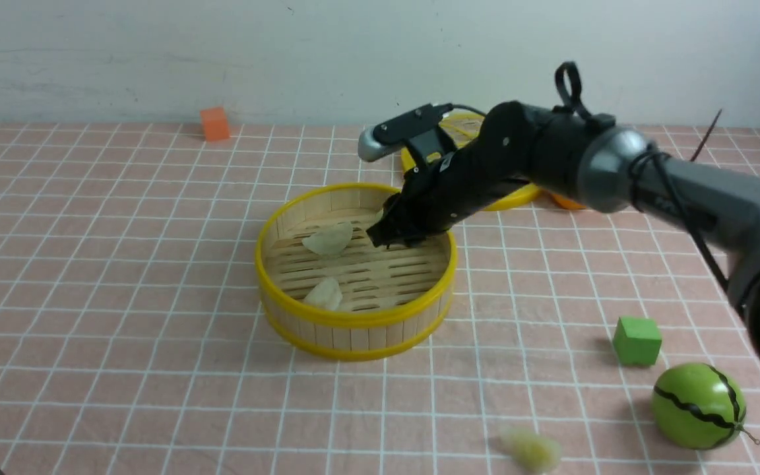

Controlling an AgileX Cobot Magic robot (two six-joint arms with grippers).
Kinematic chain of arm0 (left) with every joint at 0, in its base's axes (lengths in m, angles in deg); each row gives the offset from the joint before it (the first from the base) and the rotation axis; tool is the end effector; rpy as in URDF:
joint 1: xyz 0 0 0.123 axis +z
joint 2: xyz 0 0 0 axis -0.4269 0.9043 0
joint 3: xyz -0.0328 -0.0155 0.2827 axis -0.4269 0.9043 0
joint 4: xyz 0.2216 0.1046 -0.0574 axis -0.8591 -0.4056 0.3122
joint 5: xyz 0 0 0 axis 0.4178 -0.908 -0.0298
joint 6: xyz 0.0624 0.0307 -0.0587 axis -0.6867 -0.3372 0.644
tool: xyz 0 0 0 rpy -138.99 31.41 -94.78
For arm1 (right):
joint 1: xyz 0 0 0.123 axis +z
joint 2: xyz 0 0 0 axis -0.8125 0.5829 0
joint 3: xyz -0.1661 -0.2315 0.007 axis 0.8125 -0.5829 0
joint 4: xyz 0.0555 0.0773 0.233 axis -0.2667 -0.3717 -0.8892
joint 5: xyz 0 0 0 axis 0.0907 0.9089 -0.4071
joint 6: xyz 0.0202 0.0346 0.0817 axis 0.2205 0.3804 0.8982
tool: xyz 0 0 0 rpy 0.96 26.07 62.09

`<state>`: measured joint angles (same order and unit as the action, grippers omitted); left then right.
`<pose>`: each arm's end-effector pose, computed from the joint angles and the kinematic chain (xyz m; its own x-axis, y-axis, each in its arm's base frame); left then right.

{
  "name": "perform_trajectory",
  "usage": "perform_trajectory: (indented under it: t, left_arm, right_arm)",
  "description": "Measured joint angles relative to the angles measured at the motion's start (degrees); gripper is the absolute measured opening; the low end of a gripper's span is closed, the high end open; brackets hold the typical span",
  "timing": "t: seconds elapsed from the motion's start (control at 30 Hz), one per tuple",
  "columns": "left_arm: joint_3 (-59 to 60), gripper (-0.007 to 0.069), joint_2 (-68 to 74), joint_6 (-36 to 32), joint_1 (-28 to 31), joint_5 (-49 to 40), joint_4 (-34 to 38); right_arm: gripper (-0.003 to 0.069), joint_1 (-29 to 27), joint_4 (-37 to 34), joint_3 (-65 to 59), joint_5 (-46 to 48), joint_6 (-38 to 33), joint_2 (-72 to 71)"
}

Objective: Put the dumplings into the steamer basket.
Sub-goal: Use the right arm to put the dumpling into the steamer, then use the right arm to grab a dumpling

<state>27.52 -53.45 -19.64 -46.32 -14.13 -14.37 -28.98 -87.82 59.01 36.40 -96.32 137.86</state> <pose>0.0768 -0.0135 0.2766 -0.4711 -0.1182 -0.8741 0.0884 0.9797 -0.1801 0.4634 0.2433 0.1957 -0.6079 -0.3884 -0.6925 -0.6194 0.7777 0.1076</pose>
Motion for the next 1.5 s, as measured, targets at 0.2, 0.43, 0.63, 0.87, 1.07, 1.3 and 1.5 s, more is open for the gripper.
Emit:
perform_trajectory:
  t: [0.2, 0.43, 0.63, 0.87, 1.07, 1.3, 1.5]
  left_arm:
    - [0.0, -0.0013, 0.0, 0.0, 0.0, -2.2, 0.6]
    - [0.0, -0.0013, -0.1, 0.1, 0.0, -3.5, 2.4]
    - [0.0, -0.0013, -0.1, 0.1, 0.0, 0.8, 2.4]
    - [0.0, -0.0013, -0.1, 0.1, 0.0, 0.9, 2.6]
    - [0.0, -0.0013, -0.1, 0.1, 0.0, 0.6, 2.6]
    - [0.0, -0.0013, -0.1, 0.1, 0.0, 0.5, 2.2]
    - [0.0, -0.0013, -0.1, 0.1, 0.0, 0.6, 2.1]
  right_arm:
    - [0.0453, 0.0, 1.8, 0.9, 1.2, 0.0, 0.6]
    - [0.0652, 0.1, 10.3, 2.9, 22.8, 4.0, -13.6]
    - [0.0582, -0.2, 15.5, -1.8, 33.2, 14.8, -19.6]
    - [0.0547, 0.9, 16.2, -23.8, 33.3, 16.7, -19.1]
    - [0.0540, 1.5, 15.0, -34.7, 24.7, 16.2, -19.9]
    - [0.0261, 1.5, 11.3, -36.5, 24.6, 12.0, -19.6]
    - [0.0236, 1.5, 11.4, -34.2, 27.2, 11.3, -19.7]
